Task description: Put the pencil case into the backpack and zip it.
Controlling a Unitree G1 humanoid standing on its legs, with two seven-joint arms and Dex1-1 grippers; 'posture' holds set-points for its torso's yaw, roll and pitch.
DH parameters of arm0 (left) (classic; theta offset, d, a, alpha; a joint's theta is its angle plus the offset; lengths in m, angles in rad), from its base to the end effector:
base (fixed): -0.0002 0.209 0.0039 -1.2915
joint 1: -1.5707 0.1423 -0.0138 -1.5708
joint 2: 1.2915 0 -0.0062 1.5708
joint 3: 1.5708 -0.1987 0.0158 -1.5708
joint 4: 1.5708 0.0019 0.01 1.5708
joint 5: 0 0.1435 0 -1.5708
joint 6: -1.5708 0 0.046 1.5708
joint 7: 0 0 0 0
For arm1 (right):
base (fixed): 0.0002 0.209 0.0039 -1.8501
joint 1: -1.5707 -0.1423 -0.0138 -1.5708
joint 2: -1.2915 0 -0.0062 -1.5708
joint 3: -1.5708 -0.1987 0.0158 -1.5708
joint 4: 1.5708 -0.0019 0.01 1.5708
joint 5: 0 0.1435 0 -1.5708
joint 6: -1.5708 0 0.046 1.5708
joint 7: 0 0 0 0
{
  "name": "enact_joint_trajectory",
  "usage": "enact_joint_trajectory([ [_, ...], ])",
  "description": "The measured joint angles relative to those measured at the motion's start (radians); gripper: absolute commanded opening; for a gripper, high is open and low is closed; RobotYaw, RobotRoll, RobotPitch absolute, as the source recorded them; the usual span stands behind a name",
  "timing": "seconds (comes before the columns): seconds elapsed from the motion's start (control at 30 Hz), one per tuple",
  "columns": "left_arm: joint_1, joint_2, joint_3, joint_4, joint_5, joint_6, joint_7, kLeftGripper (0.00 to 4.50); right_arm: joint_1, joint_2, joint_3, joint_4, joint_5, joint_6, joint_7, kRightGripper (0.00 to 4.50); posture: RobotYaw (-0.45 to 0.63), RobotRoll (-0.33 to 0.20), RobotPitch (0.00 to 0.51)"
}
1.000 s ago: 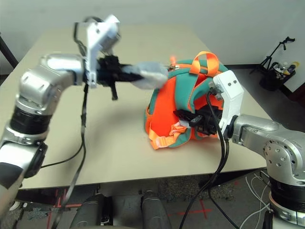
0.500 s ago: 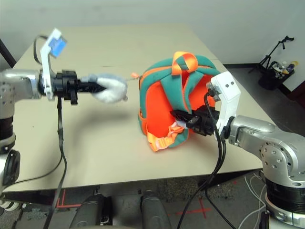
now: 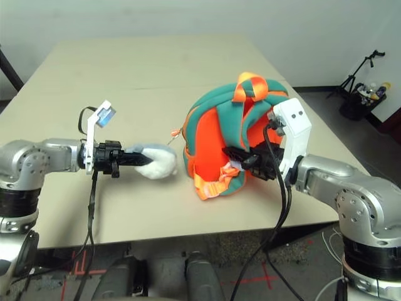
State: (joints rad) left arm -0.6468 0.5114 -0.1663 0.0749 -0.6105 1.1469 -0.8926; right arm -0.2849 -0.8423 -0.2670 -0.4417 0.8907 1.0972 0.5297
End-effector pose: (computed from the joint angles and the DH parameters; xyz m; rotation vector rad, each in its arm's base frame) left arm 0.3024 0.1834 0.1411 -0.1860 0.7021 -1.1358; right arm 0.2163 -0.2614 0.2007 -0.0452 0.3648 0.7183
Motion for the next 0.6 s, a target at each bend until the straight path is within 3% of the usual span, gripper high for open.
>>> enact_joint_trajectory([
  [0.2, -0.038, -0.057, -0.137, 0.199, 0.102, -0.153, -0.083, 0.11, 0.002, 0.017, 0.004, -0.001, -0.006, -0.003, -0.007, 0.21, -0.03, 0.000, 0.058],
  [0.37, -0.020, -0.076, -0.172, 0.174, 0.107, -0.168, -0.116, 0.10, 0.026, 0.029, 0.004, 0.000, -0.017, -0.013, -0.011, 0.21, -0.03, 0.000, 0.060],
  [0.43, -0.006, -0.085, -0.168, 0.146, 0.113, -0.184, -0.106, 0.85, 0.038, 0.032, 0.004, 0.002, -0.026, -0.012, -0.014, 0.21, -0.03, 0.000, 0.059],
  [0.6, -0.015, -0.109, -0.014, 0.032, 0.049, -0.082, 0.003, 2.42, 0.019, 0.032, -0.006, 0.021, -0.016, 0.056, -0.046, 1.85, -0.04, 0.000, 0.060],
])
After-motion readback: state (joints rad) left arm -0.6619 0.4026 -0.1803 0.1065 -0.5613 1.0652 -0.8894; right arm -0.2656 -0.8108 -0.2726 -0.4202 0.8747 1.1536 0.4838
